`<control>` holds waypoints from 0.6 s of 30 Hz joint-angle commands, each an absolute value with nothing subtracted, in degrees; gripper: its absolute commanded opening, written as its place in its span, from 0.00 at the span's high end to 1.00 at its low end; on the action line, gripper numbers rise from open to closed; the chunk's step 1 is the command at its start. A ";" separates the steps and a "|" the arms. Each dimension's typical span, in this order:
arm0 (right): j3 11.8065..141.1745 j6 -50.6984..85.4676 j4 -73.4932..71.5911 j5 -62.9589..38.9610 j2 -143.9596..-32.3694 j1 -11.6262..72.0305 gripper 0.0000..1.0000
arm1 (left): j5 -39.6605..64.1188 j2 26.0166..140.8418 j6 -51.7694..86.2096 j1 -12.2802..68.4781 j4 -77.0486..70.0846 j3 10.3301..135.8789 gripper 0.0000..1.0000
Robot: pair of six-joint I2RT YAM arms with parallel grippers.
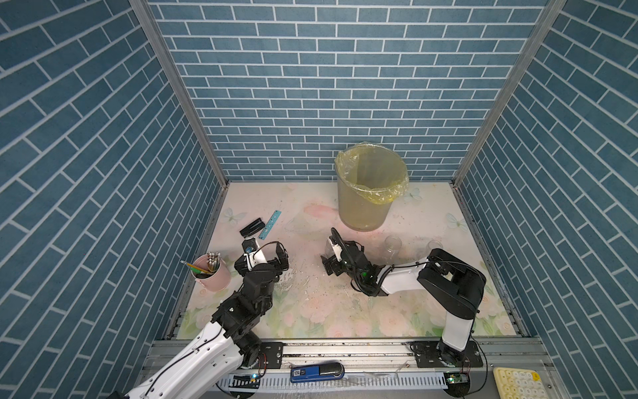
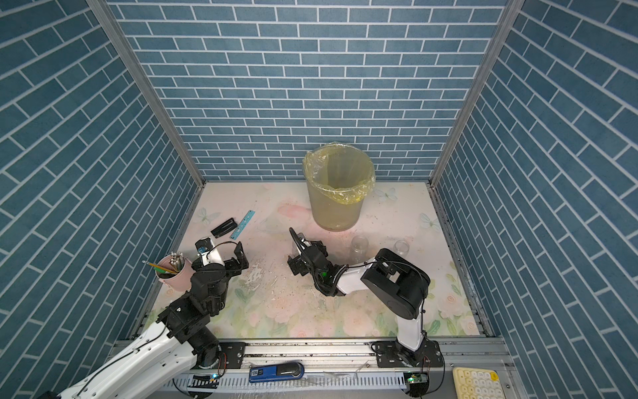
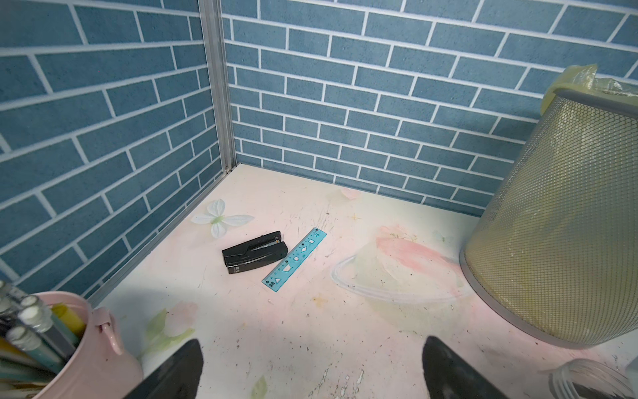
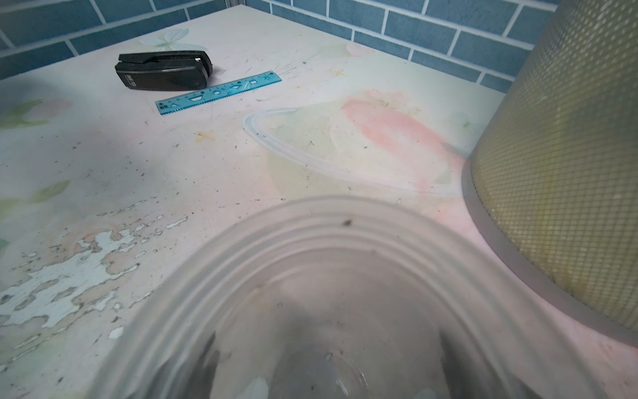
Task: Empty moldy rice from jars
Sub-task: Place the jar at the center of the board.
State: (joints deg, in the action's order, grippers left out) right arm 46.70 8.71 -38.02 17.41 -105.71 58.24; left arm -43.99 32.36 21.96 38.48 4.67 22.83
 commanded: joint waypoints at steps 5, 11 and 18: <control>46.33 9.53 -34.34 20.97 -96.29 58.97 0.01 | -51.22 34.23 15.67 38.23 -1.73 22.91 0.00; 44.53 7.96 -28.72 26.04 -86.87 59.00 0.01 | -53.43 38.94 5.23 36.83 -10.28 22.11 0.01; 43.20 5.56 -17.83 35.68 -71.88 58.97 0.01 | -50.94 45.24 1.90 27.77 -19.19 19.97 0.01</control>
State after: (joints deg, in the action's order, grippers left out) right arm 44.16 8.34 -23.51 28.99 -77.47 58.76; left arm -51.42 44.38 5.41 30.28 -12.71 21.56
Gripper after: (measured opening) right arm 0.989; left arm 0.995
